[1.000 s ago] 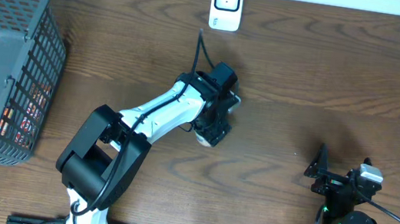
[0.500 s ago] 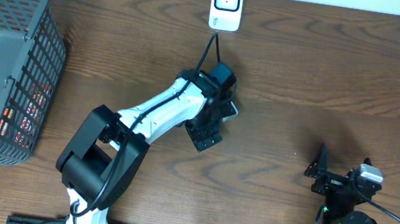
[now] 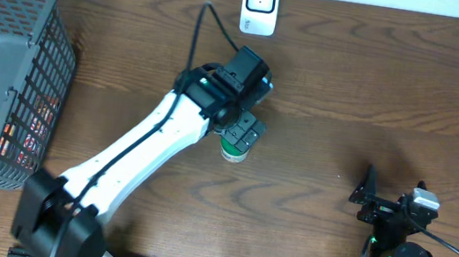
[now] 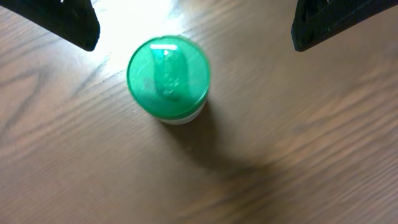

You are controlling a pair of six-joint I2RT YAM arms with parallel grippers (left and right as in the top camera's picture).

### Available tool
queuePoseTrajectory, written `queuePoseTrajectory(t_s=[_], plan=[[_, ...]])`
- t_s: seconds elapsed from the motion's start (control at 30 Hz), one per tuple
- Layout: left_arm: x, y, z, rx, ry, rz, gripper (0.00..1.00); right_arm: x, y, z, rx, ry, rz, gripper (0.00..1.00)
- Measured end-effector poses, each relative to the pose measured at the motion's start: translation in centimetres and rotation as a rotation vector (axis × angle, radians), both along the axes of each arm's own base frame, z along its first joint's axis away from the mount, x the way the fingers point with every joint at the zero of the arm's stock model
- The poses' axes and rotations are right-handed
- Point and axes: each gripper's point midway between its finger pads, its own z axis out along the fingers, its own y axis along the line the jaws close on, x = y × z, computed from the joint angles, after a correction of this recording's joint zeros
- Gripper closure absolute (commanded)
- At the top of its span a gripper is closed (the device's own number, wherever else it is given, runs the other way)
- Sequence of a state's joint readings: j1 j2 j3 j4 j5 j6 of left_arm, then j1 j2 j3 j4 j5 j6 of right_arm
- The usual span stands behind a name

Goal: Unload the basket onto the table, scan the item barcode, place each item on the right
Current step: 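Lift the green-lidded jar out and place it on the table center, then reach the left gripper back into the basket and grasp a small orange box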

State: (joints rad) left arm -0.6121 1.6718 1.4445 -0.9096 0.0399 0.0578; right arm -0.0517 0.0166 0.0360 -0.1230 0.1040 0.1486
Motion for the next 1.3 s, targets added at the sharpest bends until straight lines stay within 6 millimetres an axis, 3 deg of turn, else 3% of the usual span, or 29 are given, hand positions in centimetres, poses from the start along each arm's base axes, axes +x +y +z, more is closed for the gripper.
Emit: queuePoseTrajectory(t_s=[0.13,0.23,0.3,0.4,0.5,0.57,0.7,0.87,0.97,1.3], plan=[[0.0,3.2,3.9,0.002,-0.097,0.180,0.02,0.0,0.0,0.0,0.000,0.000,0.000,0.01],[0.7,8.0,8.9,-0.043,-0.248,0.372,0.02,0.0,0.0,0.0,0.000,0.000,0.000,0.01],[1.0,13.4,13.2,-0.093,-0.370,0.557,0.02,0.0,0.0,0.0,0.000,0.000,0.000,0.01],[0.1,21.8,17.8,-0.146,-0.509,0.835,0.02,0.0,0.0,0.0,0.000,0.000,0.000,0.01],[-2.3,30.1,20.7,-0.167,-0.611,1.121,0.02,0.0,0.0,0.0,0.000,0.000,0.000,0.01],[-4.1,34.3,21.1,-0.168,-0.639,1.284,0.02,0.0,0.0,0.0,0.000,0.000,0.000,0.01],[-6.5,40.7,19.4,-0.200,-0.596,1.531,0.02,0.0,0.0,0.0,0.000,0.000,0.001,0.01],[-6.7,45.4,14.7,-0.267,-0.444,1.754,0.02,0.0,0.0,0.0,0.000,0.000,0.000,0.01],[-6.8,46.8,11.1,-0.273,-0.311,1.876,0.02,0.0,0.0,0.0,0.000,0.001,0.001,0.01],[-8.0,48.1,-1.9,-0.140,0.152,2.142,0.02,0.0,0.0,0.0,0.000,0.000,0.001,0.01]])
